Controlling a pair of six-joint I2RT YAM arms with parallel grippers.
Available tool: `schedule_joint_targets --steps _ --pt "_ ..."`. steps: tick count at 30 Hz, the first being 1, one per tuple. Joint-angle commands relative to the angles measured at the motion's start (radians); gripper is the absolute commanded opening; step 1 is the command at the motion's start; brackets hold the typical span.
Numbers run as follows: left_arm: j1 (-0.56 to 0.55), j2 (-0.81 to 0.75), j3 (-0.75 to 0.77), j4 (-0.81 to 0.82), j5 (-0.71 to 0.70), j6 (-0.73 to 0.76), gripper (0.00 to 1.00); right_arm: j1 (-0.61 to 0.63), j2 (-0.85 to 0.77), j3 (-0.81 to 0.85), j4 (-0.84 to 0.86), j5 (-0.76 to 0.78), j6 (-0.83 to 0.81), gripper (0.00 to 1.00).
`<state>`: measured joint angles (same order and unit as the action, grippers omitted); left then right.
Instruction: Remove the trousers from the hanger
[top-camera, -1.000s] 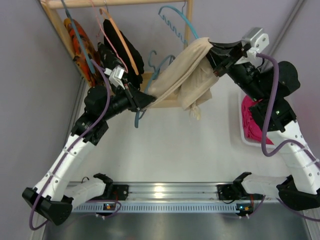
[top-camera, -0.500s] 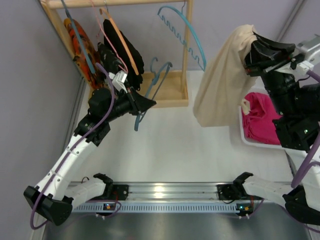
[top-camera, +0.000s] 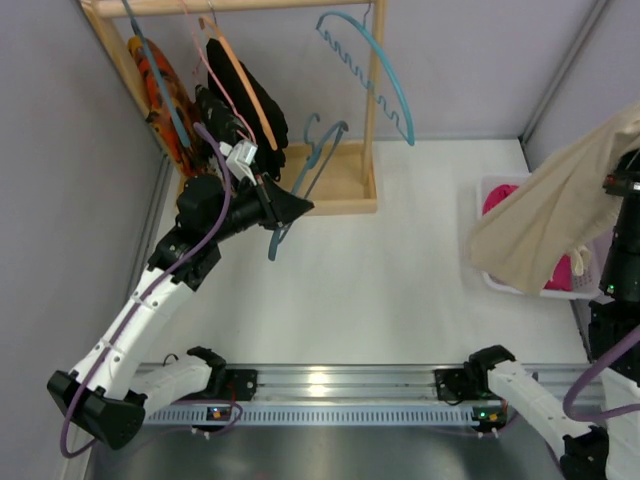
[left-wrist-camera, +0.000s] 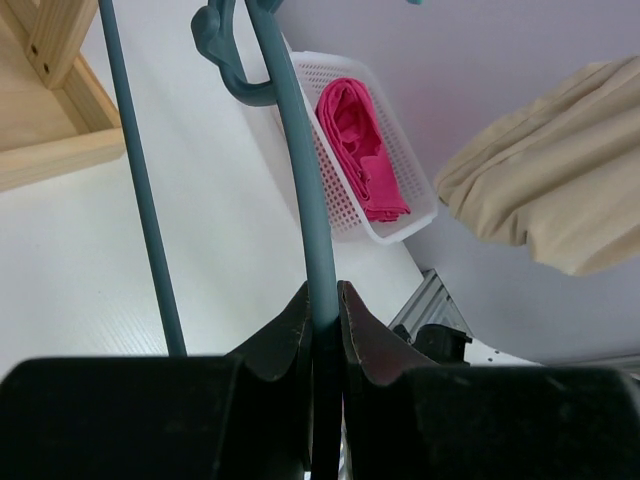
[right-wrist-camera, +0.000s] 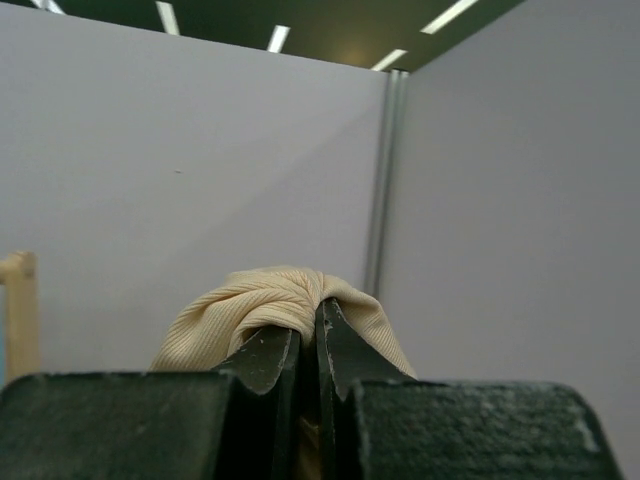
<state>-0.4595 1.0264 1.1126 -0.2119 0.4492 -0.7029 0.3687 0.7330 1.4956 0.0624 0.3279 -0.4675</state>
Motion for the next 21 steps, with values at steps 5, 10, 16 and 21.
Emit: schedule_joint_targets --steps 5,10,16,21 --pt "-0.007 0.003 0.116 0.042 -0.009 0.065 0.00 -0.175 -0.050 -0.096 0.050 0.169 -0.155 0.00" --pt "-0.005 -0.005 0.130 0.042 -0.017 0.054 0.00 -0.209 0.003 -0.155 0.096 0.269 -0.272 0.00" --pt "-0.005 -0.034 0.139 0.042 -0.024 0.059 0.00 -0.309 0.089 -0.170 0.096 0.214 -0.245 0.00" --pt "-0.005 -0.063 0.153 0.043 -0.067 0.111 0.00 -0.580 0.150 -0.207 0.071 0.033 -0.103 0.00"
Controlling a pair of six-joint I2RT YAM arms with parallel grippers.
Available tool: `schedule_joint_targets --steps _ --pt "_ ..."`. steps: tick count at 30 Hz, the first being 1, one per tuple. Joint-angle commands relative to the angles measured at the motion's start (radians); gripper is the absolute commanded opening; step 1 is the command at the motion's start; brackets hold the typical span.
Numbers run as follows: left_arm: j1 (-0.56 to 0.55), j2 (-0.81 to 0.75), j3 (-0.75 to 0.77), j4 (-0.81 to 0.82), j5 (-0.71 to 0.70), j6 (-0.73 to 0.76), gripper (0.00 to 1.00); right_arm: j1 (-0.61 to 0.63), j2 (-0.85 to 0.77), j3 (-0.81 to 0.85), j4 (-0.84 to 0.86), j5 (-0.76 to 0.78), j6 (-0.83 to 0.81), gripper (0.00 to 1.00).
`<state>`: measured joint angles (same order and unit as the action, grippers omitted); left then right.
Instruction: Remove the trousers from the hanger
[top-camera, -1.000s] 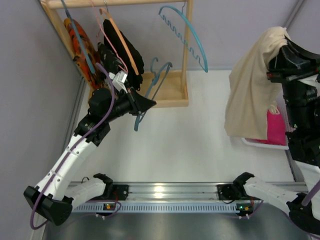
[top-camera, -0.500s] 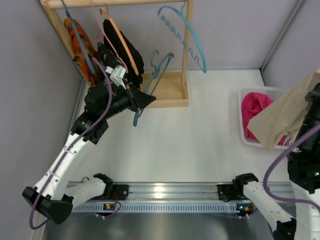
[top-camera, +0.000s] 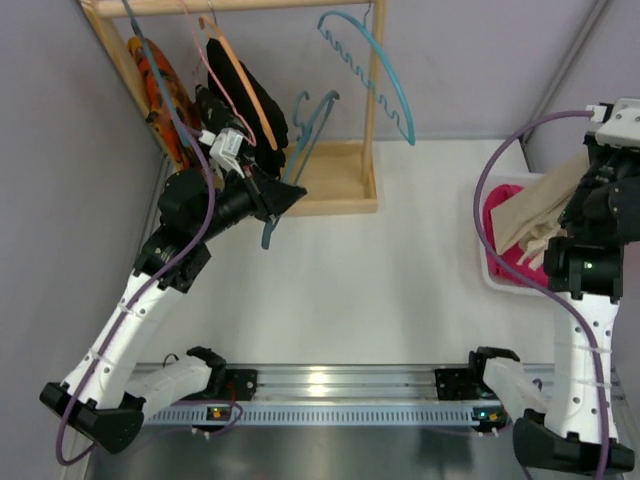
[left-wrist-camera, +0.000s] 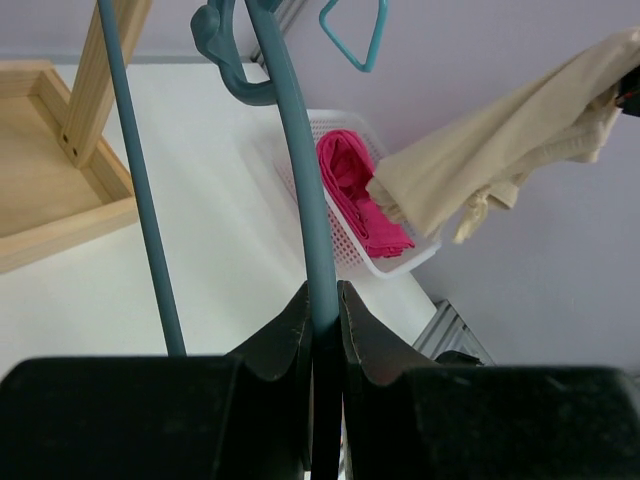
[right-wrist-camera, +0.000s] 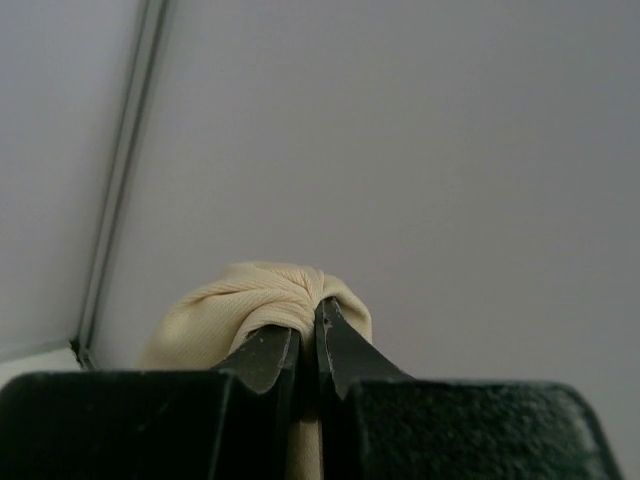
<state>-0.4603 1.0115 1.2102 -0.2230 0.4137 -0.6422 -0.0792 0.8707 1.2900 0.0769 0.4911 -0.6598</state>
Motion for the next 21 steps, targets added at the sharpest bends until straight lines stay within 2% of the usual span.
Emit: schedule_joint_targets --steps 1,12,16,21 --pt "-0.006 -0.051 0.055 0.056 -0.038 0.053 0.00 -0.158 0.023 -0.026 0.064 -0.170 0.115 0.00" --pt "0.029 -0.085 0.057 0.053 -0.067 0.007 0.00 -0.324 0.074 -0.169 0.075 -0.345 0.184 0.00" --pt "0.029 -0.050 0.066 0.053 -0.062 -0.020 0.00 -0.332 0.108 -0.247 0.032 -0.451 0.232 0.00" --pt "0.029 0.001 0.107 0.054 -0.052 -0.048 0.00 -0.333 0.238 -0.282 0.009 -0.485 0.324 0.00"
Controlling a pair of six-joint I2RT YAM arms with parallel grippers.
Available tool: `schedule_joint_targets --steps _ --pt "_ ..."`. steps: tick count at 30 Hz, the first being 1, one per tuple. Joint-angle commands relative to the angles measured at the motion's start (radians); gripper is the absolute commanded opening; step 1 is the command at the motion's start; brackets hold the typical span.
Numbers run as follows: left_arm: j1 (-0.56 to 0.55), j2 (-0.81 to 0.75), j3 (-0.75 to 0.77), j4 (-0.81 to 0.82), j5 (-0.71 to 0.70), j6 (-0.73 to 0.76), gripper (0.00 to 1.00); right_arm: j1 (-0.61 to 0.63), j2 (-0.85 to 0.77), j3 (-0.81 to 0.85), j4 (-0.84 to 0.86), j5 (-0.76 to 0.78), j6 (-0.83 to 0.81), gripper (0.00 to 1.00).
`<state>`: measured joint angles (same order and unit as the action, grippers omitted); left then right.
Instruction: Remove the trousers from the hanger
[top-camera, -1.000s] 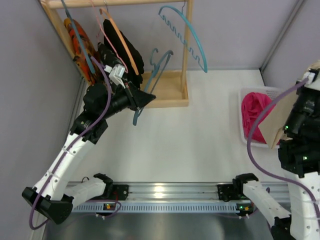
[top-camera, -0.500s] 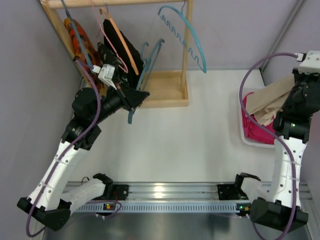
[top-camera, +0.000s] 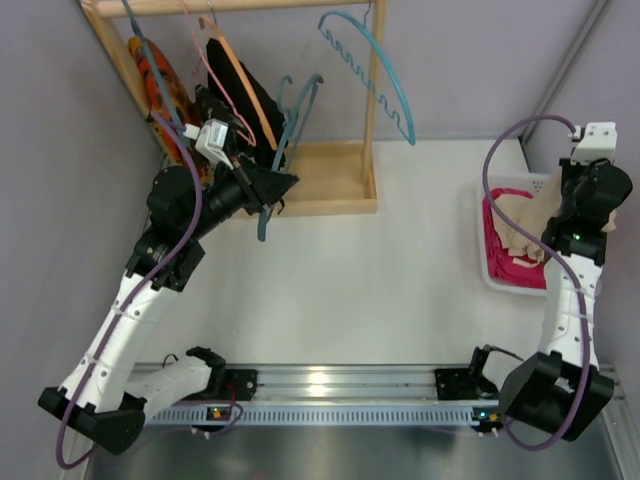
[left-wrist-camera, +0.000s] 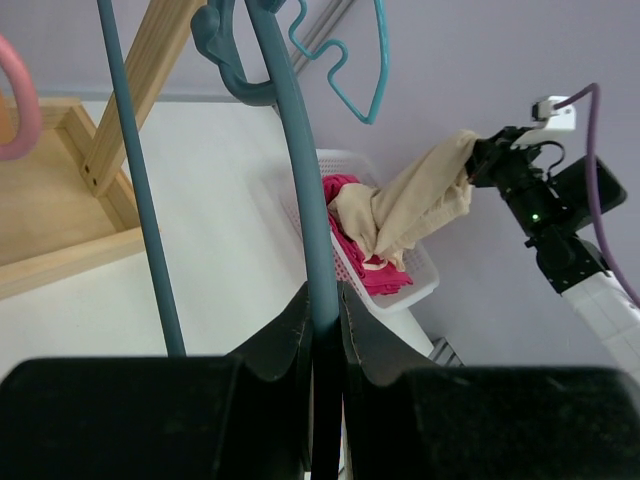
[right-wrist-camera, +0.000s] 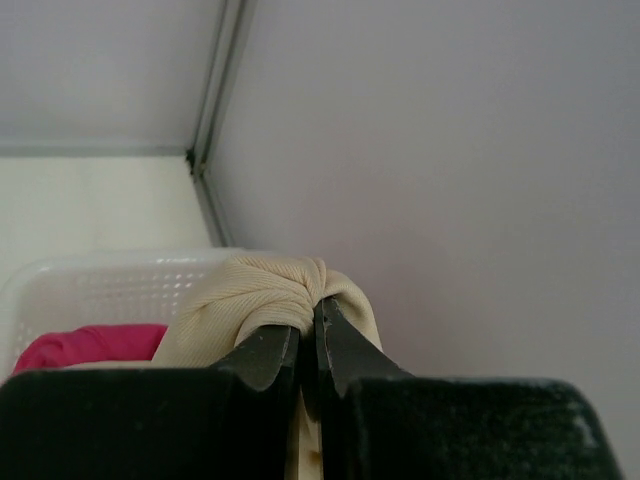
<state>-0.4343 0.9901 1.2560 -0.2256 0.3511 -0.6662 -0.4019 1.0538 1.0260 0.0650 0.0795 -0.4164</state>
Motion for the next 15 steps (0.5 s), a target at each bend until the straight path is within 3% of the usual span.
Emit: schedule_joint_targets --steps 1,8,12,15 --pt "0.002 0.028 0.069 0.057 0.005 -0.026 0.00 -0.009 0.070 -0.036 0.024 -0.128 0.105 0.00" --pt "0.000 0.102 0.154 0.055 -0.076 -0.016 0.00 -0.006 0.325 -0.003 -0.100 -0.171 0.148 0.00" --pt "-0.011 0.180 0.226 0.055 -0.098 -0.003 0.00 -0.006 0.336 -0.018 -0.120 -0.217 0.163 0.01" --pt "-0.018 0.220 0.290 0.055 -0.141 0.030 0.00 -0.006 0.353 0.003 -0.174 -0.221 0.153 0.13"
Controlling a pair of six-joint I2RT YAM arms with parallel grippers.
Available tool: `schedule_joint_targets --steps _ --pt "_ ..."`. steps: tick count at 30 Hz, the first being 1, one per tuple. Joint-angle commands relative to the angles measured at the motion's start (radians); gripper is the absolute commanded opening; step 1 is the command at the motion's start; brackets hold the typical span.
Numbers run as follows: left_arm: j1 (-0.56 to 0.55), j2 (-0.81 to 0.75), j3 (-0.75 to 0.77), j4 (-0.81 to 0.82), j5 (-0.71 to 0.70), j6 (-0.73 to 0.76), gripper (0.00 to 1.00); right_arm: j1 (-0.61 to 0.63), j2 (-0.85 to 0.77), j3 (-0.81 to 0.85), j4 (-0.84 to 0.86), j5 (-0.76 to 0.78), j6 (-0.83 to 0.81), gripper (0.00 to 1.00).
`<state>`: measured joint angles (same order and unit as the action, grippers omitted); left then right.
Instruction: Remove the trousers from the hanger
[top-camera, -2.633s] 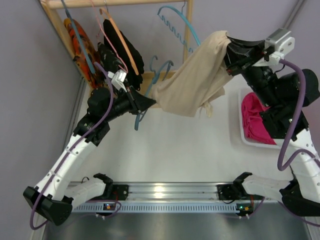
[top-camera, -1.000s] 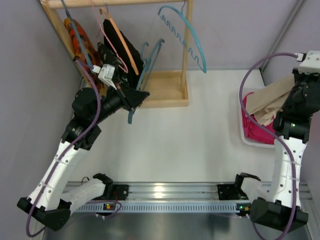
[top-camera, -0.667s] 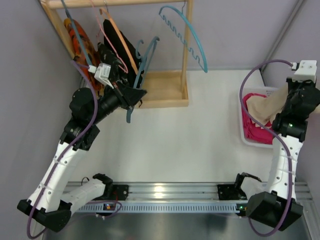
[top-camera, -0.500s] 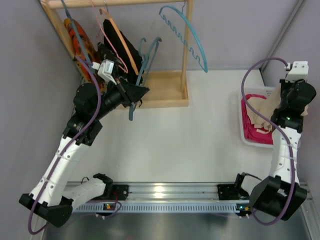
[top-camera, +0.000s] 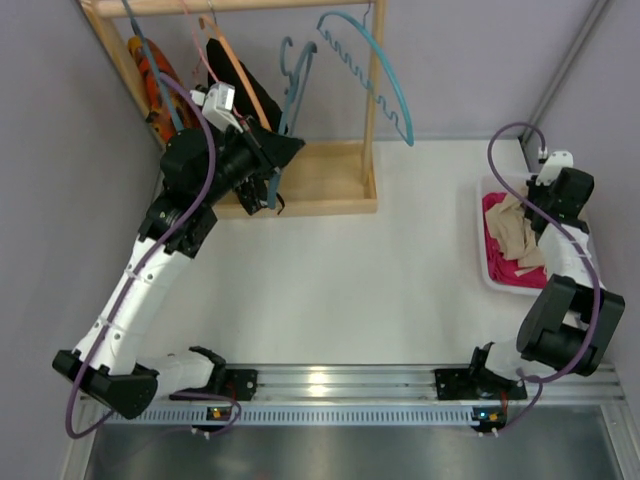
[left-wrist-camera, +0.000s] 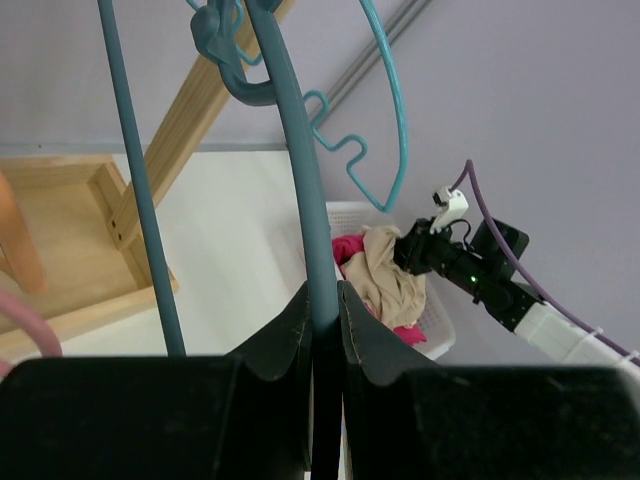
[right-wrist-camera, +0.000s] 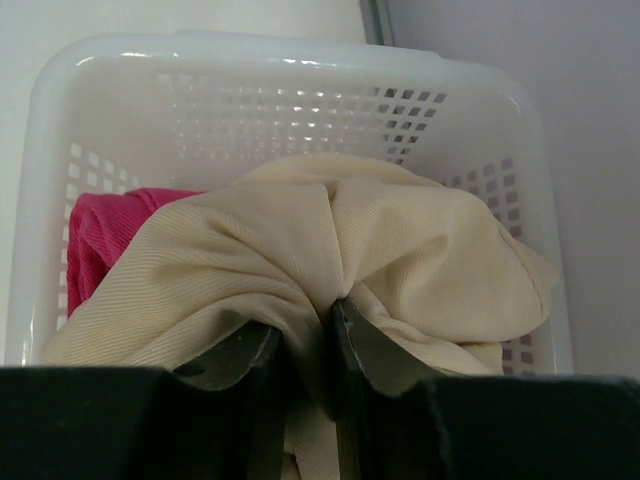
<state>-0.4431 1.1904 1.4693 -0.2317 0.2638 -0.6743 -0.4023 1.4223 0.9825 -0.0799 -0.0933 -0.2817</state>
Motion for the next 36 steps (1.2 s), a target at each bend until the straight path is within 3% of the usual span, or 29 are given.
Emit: schedule_joint_targets --steps 1,3,4,6,7,11,25,36 --pt "-0.011 0.049 0.094 0.061 -0.096 0.045 0.00 -0.006 -0.008 0.070 -0.084 -0.051 0.009 0.24" --pt "-0.011 0.080 0.146 0.060 -0.135 0.068 0.00 -0.012 -0.008 0.093 -0.132 -0.063 0.001 0.39" --pt "-0.011 0.106 0.160 0.063 -0.170 0.073 0.00 -0.015 -0.016 0.096 -0.168 -0.069 0.001 0.57" --pt "-0.011 0.133 0.204 0.061 -0.192 0.081 0.00 -0.030 -0.055 0.100 -0.190 -0.094 0.007 0.71" --pt "-0.011 0.164 0.221 0.061 -0.202 0.082 0.00 -0.033 -0.074 0.102 -0.210 -0.098 0.009 0.84" --pt "-0.011 0.239 0.336 0.063 -0.225 0.096 0.00 -0.044 -0.170 0.130 -0.262 -0.134 0.007 0.99" --pt "-0.025 0.501 0.611 0.063 -0.305 0.128 0.00 -0.053 -0.319 0.309 -0.402 -0.210 0.081 0.99" --pt "-0.069 0.598 0.634 0.063 -0.319 0.131 0.00 -0.053 -0.364 0.446 -0.492 -0.278 0.133 0.99"
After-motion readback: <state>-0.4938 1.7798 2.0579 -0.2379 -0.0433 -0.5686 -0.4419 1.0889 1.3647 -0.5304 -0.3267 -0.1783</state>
